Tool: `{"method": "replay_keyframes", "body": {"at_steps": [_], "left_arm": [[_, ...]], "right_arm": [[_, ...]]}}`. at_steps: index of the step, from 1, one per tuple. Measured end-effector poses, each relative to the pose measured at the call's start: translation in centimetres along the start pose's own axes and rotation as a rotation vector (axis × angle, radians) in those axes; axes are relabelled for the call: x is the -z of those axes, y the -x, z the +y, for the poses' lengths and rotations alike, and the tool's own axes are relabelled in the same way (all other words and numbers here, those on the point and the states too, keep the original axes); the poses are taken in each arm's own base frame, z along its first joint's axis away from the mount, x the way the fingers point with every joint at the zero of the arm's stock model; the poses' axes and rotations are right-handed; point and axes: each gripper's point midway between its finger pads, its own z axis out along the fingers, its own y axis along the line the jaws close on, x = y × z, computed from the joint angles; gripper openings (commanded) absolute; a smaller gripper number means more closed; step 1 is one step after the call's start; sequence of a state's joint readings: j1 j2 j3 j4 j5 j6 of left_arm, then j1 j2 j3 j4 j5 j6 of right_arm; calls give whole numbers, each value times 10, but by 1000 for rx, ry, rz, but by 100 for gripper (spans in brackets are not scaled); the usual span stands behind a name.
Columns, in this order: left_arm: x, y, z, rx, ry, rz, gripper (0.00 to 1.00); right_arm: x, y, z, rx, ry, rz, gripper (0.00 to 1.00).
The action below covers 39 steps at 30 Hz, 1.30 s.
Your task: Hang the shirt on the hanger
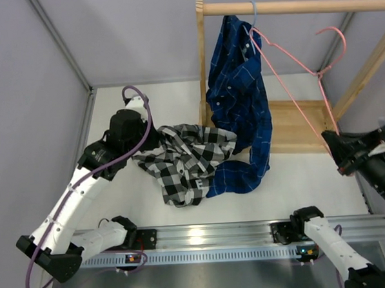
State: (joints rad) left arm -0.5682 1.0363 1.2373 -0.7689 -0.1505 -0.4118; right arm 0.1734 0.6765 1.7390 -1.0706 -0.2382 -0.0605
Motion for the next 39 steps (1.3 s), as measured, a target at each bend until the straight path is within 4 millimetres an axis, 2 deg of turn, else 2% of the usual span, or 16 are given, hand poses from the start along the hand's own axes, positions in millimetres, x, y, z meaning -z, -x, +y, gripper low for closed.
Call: {"method": "replay_keyframes", "body": {"at_steps": [2, 5, 9, 11, 16, 20, 25, 29, 36, 39], "left_arm": [[2, 7, 0, 5, -1, -11, 0], [4, 11, -5, 2, -26, -10, 0], [1, 10, -13, -8, -64, 19, 0], [-3, 9, -19, -11, -89, 42, 0], [-14, 2, -29, -13, -126, 97, 0], [-28, 0, -33, -11, -131, 131, 0], [-54, -6, -36, -4, -123, 180, 0], [-64, -10, -39, 13, -128, 200, 0], [-76, -9, -44, 22, -141, 201, 0], [-82, -10, -45, 33, -142, 203, 0]], "right_arm": [[18, 2, 10, 6, 46, -28, 0], [35, -5, 21, 5, 123, -28, 0], [43, -33, 44, 0, 286, 26, 0], [36, -53, 57, -16, 365, 86, 0], [-1, -118, 77, -99, 484, 327, 0], [-14, -151, 86, -154, 527, 438, 0], [-17, -161, 92, -174, 560, 450, 0], [-23, -168, 92, -183, 561, 459, 0], [-28, -159, 93, -184, 563, 409, 0], [-28, -162, 94, -183, 566, 404, 0]]}}
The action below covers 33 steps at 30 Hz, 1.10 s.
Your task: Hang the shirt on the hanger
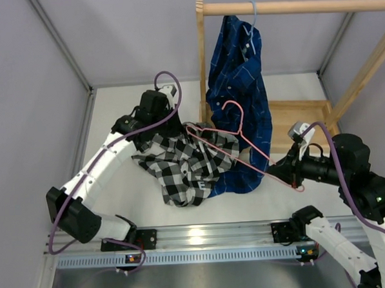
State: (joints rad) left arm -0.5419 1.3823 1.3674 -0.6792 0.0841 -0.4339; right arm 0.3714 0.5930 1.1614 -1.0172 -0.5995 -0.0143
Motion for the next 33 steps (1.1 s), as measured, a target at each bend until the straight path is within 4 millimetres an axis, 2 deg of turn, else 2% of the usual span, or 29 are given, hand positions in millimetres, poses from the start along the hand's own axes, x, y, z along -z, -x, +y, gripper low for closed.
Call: {"method": "replay_keyframes", "body": {"at_steps": [7, 12, 16, 18, 22, 27, 33], "left_arm": [[-11, 0, 0, 23, -7, 11, 0], [-12, 0, -10, 35, -67, 12, 0], [-12, -6, -5, 42, -70, 17, 0], [-10, -9, -9, 43, -99, 31, 0], [0, -13, -29, 36, -201, 56, 0], [20, -9, -42, 23, -267, 31, 0], [49, 8, -74, -53, -408, 10, 0]], "right_arm": [[-11, -22, -7, -37, 0, 53, 0], [-14, -23, -15, -56, -39, 59, 0], [-20, -22, -20, -87, -49, 67, 0], [-27, -19, -24, -101, -45, 67, 0], [-45, -11, -32, -133, -30, 68, 0], [-62, -5, -38, -154, -20, 91, 0], [-76, 18, -15, -128, 153, 41, 0]]}}
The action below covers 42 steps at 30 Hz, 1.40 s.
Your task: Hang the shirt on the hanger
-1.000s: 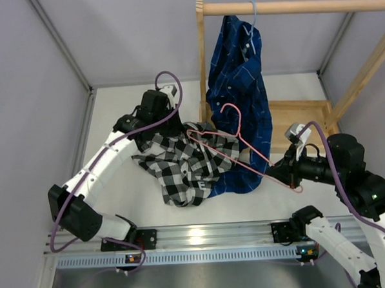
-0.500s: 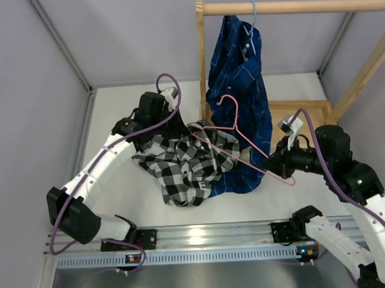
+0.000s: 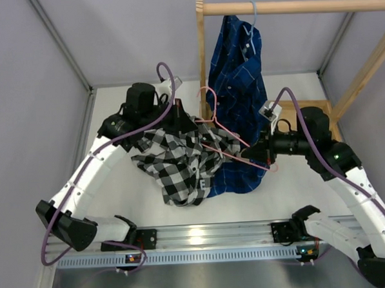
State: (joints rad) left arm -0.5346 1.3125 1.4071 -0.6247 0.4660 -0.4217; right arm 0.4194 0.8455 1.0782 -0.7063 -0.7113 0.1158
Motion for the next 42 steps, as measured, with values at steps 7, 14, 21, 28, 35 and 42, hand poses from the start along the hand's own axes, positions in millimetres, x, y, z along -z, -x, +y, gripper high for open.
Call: {"method": "replay_keyframes", "body": {"at_steps": [7, 14, 21, 28, 35, 42], "left_arm": [[39, 27, -68, -203, -189, -25, 0], [73, 31, -95, -356, -202, -42, 0], [69, 12, -104, -420, -158, -18, 0], [41, -9, -91, -463, 45, 31, 0], [43, -3, -84, -483, 123, -4, 0], [48, 12, -65, -524, 259, -56, 73]], "right_arm": [[-25, -1, 6, 10, 149, -64, 0], [-13, 38, 28, 109, 201, -309, 0], [-34, 30, 31, 102, 230, -357, 0], [-68, -1, 18, 33, 214, -297, 0], [-75, 10, 14, 36, 204, -360, 0], [-70, 13, 11, 38, 198, -469, 0]]}}
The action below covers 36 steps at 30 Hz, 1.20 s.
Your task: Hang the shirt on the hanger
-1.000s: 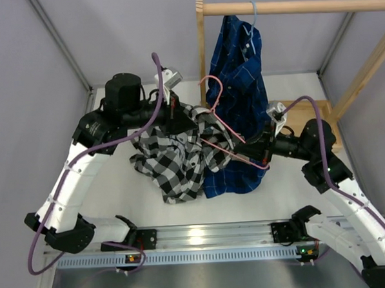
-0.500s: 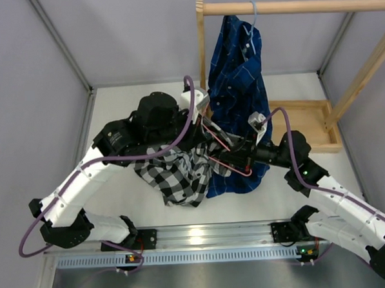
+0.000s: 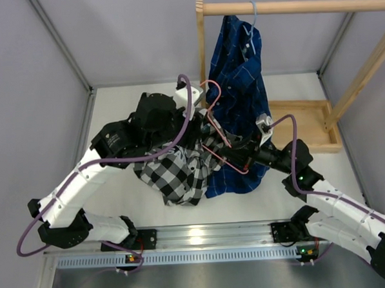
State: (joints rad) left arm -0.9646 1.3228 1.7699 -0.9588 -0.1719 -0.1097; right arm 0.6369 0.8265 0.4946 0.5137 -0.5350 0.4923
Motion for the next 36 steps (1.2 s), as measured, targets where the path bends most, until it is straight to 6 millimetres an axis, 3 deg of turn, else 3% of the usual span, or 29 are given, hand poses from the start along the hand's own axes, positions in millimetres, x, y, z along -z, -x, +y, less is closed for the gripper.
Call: {"method": "replay_keyframes", "body": {"at_steps": [1, 2, 7, 13, 15, 17, 20, 23, 25, 29, 36], "left_arm": [[1, 2, 2, 5, 10, -5, 91], [4, 6, 3, -6, 14, -15, 98], [39, 57, 18, -27, 70, -207, 98], [98, 107, 83, -66, 292, -468, 98], [102, 126, 113, -61, 332, -498, 98], [90, 134, 134, -97, 297, -490, 98], [51, 117, 117, -210, 41, -398, 98], [29, 84, 72, -307, -285, -309, 98], [34, 75, 45, -355, -458, -317, 98], [56, 74, 10, -418, -686, -387, 98], [67, 64, -10, -418, -840, -408, 98]], "right_arm": [[1, 1, 1, 2, 3, -10, 0], [1, 3, 1, 4, 6, -24, 0], [1, 13, 5, 9, 21, -96, 0], [2, 20, 6, 4, 26, -140, 0], [2, 20, 5, 5, 20, -146, 0], [4, 19, 3, 5, 9, -147, 0], [8, 20, 5, 12, 0, -146, 0], [15, 19, 9, 38, -4, -132, 0], [18, 16, 10, 59, -3, -112, 0], [22, 7, 12, 80, 5, -67, 0], [24, -2, 23, 84, 63, 5, 0]]}}
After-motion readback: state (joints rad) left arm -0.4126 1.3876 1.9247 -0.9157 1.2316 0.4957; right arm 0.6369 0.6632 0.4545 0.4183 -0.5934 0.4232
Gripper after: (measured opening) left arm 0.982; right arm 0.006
